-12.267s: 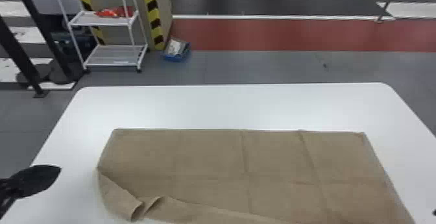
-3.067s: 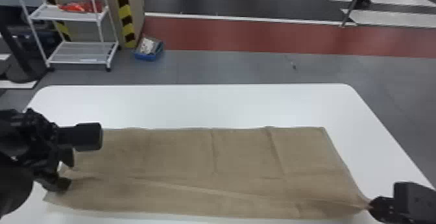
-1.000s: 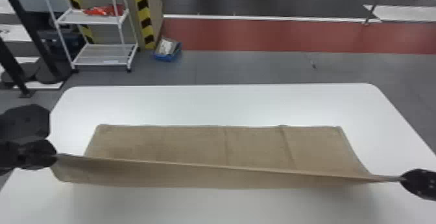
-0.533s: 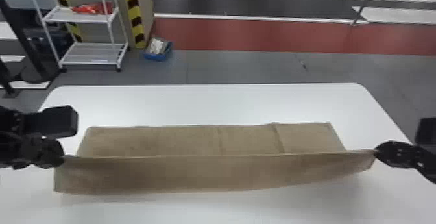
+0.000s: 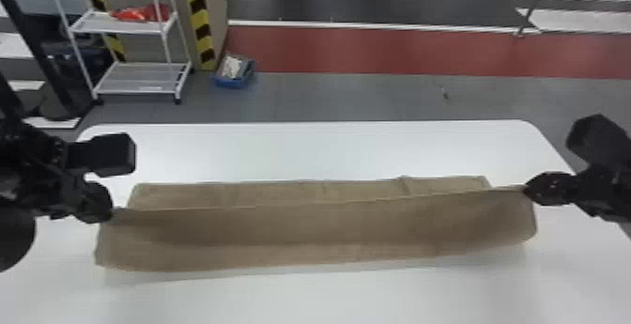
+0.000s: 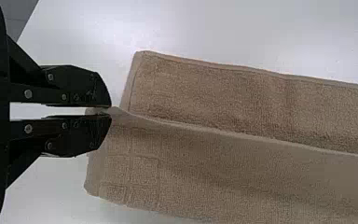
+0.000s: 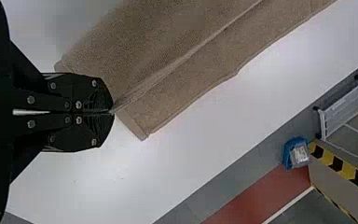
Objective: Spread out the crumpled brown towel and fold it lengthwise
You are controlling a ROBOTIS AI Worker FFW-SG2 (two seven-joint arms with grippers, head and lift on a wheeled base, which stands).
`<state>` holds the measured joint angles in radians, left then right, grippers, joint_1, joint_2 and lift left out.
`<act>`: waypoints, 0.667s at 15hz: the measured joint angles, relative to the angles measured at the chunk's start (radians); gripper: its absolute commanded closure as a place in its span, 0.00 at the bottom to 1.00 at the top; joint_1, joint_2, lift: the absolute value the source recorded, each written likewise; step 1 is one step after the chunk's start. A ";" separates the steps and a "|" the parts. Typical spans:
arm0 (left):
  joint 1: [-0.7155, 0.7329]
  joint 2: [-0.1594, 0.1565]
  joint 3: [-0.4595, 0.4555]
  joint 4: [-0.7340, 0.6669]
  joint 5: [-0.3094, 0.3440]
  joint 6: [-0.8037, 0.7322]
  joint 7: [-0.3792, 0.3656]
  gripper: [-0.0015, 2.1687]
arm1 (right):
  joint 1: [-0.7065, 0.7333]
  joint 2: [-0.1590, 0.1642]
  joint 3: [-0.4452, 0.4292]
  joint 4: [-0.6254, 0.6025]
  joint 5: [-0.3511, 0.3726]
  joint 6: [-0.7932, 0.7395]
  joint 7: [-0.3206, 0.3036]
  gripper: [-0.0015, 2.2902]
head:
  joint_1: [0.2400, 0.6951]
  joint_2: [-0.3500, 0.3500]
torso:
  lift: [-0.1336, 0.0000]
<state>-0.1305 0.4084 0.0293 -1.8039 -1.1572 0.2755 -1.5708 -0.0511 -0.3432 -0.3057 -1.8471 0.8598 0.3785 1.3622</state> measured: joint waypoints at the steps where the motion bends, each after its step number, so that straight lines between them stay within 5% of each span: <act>1: -0.018 -0.003 -0.017 0.023 -0.003 0.000 0.000 0.48 | -0.023 0.000 0.018 0.029 0.006 0.003 0.000 0.88 | 1.00 0.42 | 0.07; 10: -0.112 -0.034 -0.051 0.091 -0.014 -0.003 0.000 0.49 | -0.161 0.001 0.065 0.200 0.029 0.016 0.000 0.88 | 1.00 0.40 | 0.07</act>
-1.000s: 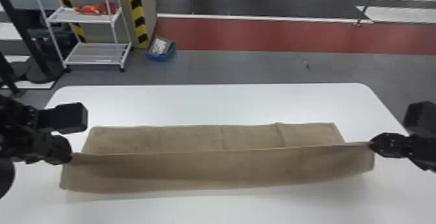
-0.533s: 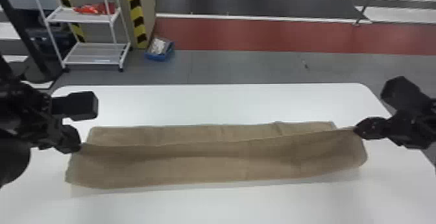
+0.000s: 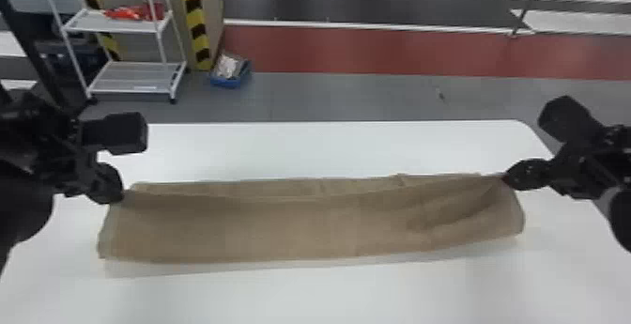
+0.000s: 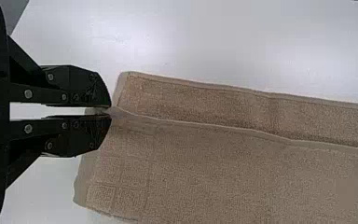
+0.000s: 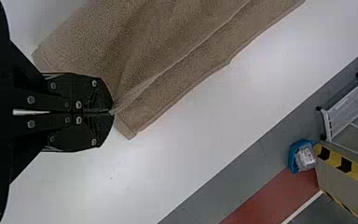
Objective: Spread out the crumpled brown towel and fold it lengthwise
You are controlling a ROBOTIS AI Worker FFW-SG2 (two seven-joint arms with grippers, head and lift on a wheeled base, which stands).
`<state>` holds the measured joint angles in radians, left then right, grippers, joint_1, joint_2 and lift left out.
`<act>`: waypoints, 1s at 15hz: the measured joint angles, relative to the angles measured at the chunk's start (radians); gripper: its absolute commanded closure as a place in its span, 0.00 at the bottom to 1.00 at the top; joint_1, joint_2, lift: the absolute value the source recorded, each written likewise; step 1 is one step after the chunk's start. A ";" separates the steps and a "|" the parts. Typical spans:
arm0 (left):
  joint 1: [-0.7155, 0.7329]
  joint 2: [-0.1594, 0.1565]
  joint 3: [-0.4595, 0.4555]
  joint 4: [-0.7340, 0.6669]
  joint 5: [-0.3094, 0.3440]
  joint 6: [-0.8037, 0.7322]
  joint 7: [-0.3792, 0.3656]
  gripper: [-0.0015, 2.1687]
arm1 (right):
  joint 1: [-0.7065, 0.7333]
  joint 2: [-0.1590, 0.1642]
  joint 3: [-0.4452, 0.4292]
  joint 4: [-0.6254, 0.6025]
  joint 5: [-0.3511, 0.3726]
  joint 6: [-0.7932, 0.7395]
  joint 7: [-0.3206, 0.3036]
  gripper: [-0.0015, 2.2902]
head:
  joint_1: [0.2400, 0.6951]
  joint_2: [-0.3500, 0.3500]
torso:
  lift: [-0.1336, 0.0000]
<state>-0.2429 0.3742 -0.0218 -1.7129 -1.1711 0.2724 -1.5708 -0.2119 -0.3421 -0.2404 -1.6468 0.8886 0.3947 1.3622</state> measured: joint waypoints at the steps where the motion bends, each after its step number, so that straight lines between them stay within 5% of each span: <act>1: -0.009 -0.007 -0.012 0.020 -0.006 0.000 0.000 0.48 | -0.014 0.003 0.014 0.034 0.014 0.000 0.000 0.88 | 1.00 0.40 | 0.07; 10: -0.052 -0.043 -0.015 0.093 -0.015 0.001 0.000 0.48 | -0.129 0.038 0.040 0.223 0.032 -0.009 0.000 0.88 | 1.00 0.41 | 0.07; 15: -0.035 -0.098 0.038 0.091 -0.009 0.028 0.020 0.48 | -0.117 0.051 -0.015 0.244 -0.018 -0.052 0.000 0.88 | 1.00 0.40 | 0.07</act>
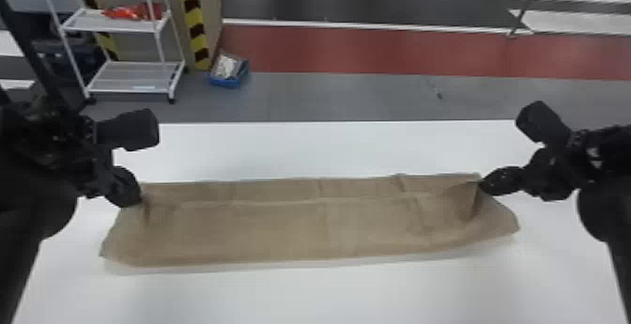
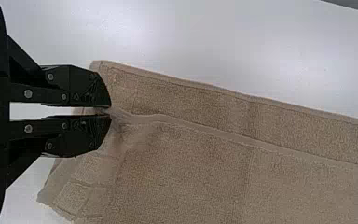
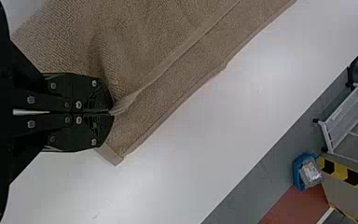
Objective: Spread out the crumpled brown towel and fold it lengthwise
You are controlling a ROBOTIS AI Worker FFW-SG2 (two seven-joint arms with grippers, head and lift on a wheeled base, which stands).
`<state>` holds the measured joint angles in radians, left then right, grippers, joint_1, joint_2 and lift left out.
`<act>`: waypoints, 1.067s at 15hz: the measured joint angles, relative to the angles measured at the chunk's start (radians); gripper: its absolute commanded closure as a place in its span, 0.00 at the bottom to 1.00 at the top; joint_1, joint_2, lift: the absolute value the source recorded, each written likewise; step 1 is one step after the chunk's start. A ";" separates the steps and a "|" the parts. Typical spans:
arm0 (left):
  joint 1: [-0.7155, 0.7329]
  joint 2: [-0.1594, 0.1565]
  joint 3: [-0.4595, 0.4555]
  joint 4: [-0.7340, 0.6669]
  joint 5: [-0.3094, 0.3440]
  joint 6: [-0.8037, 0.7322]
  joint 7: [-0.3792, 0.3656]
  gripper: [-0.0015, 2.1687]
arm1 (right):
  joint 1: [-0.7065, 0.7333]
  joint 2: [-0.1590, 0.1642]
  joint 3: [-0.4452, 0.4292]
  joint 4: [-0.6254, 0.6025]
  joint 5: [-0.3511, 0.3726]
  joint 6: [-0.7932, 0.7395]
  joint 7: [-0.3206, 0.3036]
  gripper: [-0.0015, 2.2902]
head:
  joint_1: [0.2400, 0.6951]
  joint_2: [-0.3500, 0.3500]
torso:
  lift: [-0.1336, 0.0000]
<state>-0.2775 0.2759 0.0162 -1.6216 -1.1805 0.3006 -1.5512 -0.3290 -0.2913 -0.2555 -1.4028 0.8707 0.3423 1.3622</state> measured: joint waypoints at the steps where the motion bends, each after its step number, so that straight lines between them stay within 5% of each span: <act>1: 0.010 -0.008 0.010 0.003 0.002 0.017 0.028 0.48 | 0.017 0.003 -0.015 0.000 -0.006 -0.035 0.000 0.88 | 1.00 0.40 | 0.07; 7: 0.036 -0.038 0.094 0.033 0.045 0.135 0.185 0.48 | 0.067 0.000 -0.131 0.059 -0.045 -0.180 -0.023 0.88 | 1.00 0.42 | 0.07; 16: -0.005 -0.031 0.118 0.021 0.067 0.137 0.116 0.48 | -0.031 -0.007 -0.141 0.096 -0.081 -0.129 -0.019 0.88 | 1.00 0.41 | 0.07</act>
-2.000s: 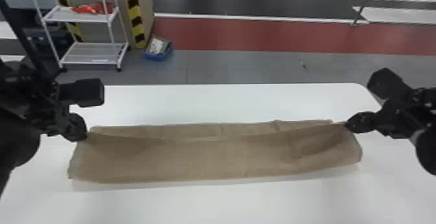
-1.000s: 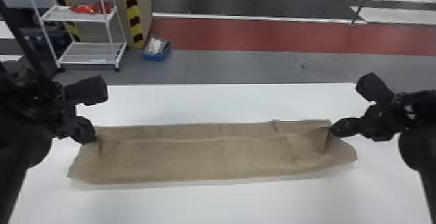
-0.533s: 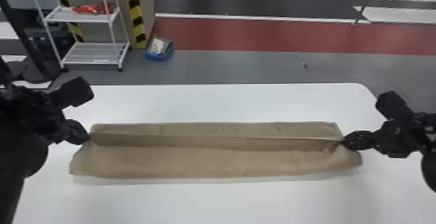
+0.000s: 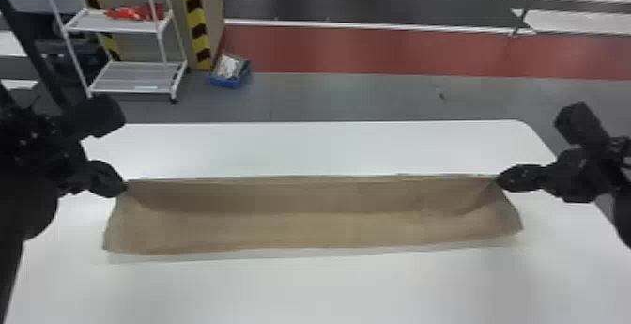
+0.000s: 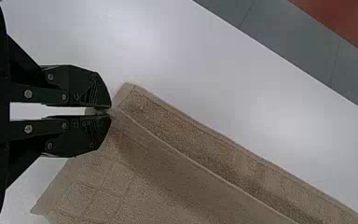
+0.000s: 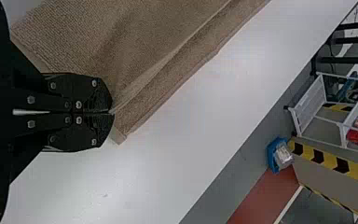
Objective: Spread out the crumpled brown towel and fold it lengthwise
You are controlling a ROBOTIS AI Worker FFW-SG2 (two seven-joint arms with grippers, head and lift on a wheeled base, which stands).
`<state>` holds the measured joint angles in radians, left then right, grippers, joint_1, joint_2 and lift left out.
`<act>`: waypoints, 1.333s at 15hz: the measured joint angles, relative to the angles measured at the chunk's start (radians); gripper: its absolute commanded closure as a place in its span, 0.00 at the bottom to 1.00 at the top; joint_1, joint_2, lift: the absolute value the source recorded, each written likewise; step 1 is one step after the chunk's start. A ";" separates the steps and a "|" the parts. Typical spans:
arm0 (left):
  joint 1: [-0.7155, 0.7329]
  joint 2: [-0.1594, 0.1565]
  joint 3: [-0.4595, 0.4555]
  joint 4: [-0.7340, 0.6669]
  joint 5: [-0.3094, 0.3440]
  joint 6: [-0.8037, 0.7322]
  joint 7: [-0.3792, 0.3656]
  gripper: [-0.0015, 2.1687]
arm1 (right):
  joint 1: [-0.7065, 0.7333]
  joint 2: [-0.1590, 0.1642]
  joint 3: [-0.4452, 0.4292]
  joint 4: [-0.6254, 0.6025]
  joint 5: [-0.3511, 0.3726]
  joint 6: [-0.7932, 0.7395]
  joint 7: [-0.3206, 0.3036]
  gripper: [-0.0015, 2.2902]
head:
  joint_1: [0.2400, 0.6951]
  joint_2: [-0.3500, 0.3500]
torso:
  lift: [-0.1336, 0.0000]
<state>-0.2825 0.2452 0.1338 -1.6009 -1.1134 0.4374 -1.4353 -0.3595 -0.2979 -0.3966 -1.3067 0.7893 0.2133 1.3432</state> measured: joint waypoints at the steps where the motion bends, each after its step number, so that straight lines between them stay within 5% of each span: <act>1: -0.003 -0.003 -0.001 -0.005 0.001 0.000 0.001 0.48 | -0.006 0.000 0.005 0.000 0.000 0.009 -0.003 0.88 | 1.00 0.41 | 0.07; 11: -0.097 -0.008 -0.054 0.132 -0.009 -0.006 0.027 0.48 | -0.082 0.014 0.070 0.099 0.070 0.028 -0.050 0.88 | 1.00 0.42 | 0.07; 20: -0.123 0.012 -0.026 0.170 0.002 -0.018 0.026 0.48 | -0.125 0.010 0.045 0.132 0.064 0.053 -0.051 0.88 | 1.00 0.43 | 0.07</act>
<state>-0.4051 0.2569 0.1078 -1.4312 -1.1115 0.4194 -1.4094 -0.4847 -0.2878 -0.3521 -1.1750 0.8535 0.2659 1.2918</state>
